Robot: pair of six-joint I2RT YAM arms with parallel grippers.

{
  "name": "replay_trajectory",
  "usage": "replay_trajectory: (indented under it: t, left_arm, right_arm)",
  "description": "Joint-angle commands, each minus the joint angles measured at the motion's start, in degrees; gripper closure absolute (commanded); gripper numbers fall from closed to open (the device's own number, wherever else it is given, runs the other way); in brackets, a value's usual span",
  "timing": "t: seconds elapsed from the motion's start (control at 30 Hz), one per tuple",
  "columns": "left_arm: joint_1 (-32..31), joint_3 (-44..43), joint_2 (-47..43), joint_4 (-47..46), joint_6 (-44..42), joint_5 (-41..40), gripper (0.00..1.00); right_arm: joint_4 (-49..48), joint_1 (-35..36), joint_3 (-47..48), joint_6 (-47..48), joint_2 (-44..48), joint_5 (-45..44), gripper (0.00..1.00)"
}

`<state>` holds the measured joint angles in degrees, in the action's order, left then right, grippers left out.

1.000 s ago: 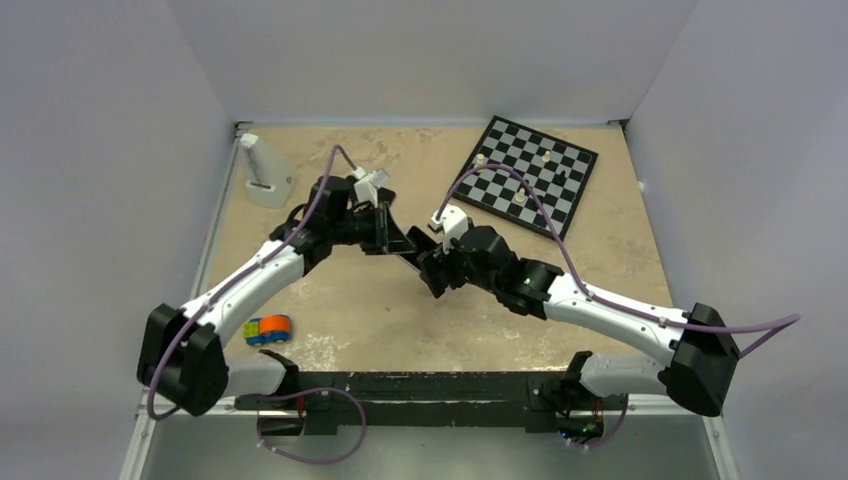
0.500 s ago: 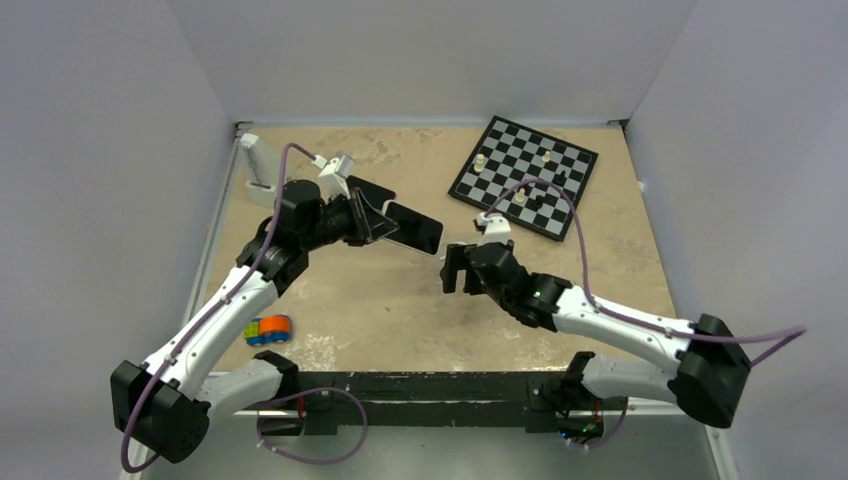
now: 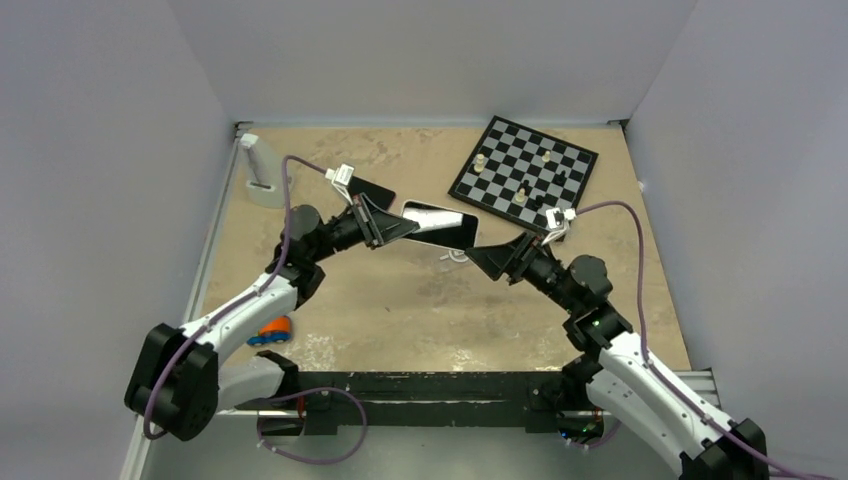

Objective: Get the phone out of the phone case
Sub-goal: Remove the phone case from the phone.

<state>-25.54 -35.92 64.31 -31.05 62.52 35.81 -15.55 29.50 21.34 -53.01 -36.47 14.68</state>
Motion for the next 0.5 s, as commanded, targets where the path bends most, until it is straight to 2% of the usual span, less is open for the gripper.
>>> replay_trajectory:
  t: [0.0,0.13,0.23,0.33,0.47]
  left_arm:
    - [0.14,2.84,4.32,-29.36,16.81,-1.16,1.0]
    - [-0.11,5.14,6.12,-33.42,20.55,-3.5,1.0]
    - [-0.12,7.34,5.47,-33.89,21.31,-5.77,1.0]
    - [-0.53,8.39,4.84,-32.85,21.14,-6.62,1.0]
    - [-2.11,9.21,4.96,-32.88,21.04,-8.73,1.0]
  right_arm:
    - [-19.97,-0.32,0.3,-6.4,-5.61,11.37,0.09]
    - [-31.27,-0.34,-0.06,-9.68,-12.28,12.85,0.2]
    - [-41.16,-0.33,-2.25,-12.39,-14.71,10.99,0.24]
    - [-41.3,-0.39,-3.16,-12.92,-14.88,6.78,0.28]
    - [-48.34,-0.42,-4.26,-16.23,-17.72,4.21,0.36]
